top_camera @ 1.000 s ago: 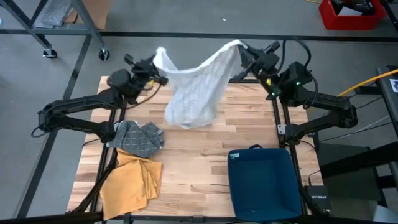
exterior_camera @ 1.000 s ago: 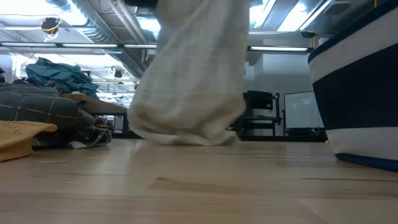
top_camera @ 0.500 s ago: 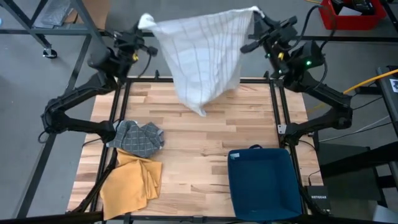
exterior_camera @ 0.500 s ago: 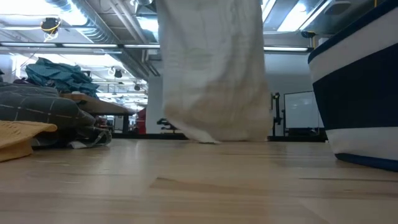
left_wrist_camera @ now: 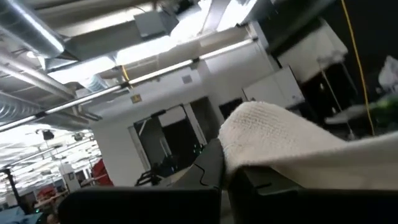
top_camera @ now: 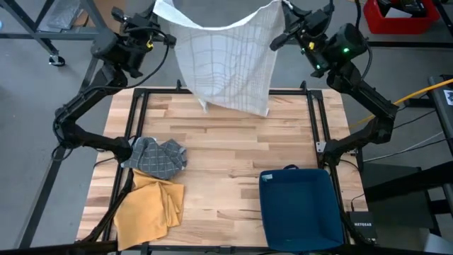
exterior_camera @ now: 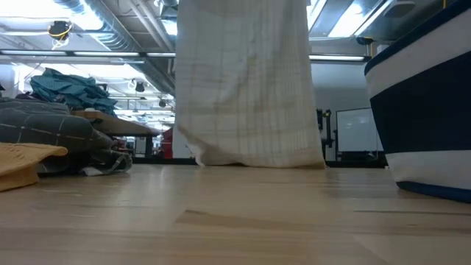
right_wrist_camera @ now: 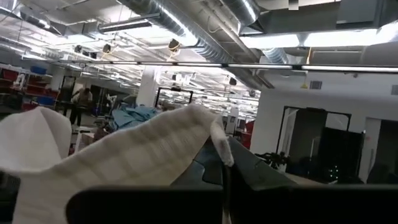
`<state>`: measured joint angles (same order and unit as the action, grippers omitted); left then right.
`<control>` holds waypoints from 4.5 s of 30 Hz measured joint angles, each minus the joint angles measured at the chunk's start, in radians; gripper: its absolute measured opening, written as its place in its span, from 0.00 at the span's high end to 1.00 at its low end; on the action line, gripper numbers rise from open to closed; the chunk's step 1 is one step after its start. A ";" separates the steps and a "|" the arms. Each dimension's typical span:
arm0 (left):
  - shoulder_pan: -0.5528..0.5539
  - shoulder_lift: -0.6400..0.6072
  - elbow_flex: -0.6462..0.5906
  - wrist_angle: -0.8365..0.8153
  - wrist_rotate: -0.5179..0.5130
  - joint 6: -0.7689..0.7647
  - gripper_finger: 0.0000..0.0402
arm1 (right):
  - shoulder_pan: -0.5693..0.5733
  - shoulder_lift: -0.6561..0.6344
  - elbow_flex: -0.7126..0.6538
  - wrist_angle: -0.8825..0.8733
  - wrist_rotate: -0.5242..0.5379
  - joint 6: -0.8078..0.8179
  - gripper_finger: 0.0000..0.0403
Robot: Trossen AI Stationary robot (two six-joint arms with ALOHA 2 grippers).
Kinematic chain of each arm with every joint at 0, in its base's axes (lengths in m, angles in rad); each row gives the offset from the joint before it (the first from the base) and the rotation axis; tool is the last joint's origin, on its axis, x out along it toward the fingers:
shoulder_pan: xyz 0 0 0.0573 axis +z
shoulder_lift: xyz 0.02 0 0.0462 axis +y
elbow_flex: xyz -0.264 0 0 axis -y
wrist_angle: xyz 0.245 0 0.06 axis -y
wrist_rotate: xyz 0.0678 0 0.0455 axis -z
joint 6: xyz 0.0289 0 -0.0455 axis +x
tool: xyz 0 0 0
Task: Fold towel
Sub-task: Fold the white towel
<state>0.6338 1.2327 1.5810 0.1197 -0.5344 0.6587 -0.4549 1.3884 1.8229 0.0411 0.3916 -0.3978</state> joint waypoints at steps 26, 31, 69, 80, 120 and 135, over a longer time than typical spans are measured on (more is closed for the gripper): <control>-0.026 0.003 0.232 -0.430 0.077 0.053 1.00 | -0.037 -0.003 0.148 -0.093 0.103 -0.132 1.00; -0.007 0.034 0.232 -0.346 0.069 0.117 1.00 | -0.038 0.006 0.150 -0.094 0.098 -0.136 1.00; -0.221 -0.133 0.231 -0.704 -0.016 -0.115 1.00 | 0.017 -0.077 0.148 -0.687 0.028 0.190 1.00; -0.327 -0.151 0.231 -1.111 -0.022 -0.398 1.00 | 0.219 -0.110 0.148 -0.902 0.054 0.367 1.00; -0.676 -0.005 0.229 -1.696 -0.328 -1.027 1.00 | 0.513 -0.016 0.146 -1.323 0.326 0.723 1.00; -0.554 0.005 0.071 -1.657 -0.560 -1.045 1.00 | 0.321 0.014 0.021 -1.358 0.386 0.639 1.00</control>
<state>0.0801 1.2373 1.6520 -1.5373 -1.0944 -0.3863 -0.1337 1.4021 1.8435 -1.3170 0.7773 0.2411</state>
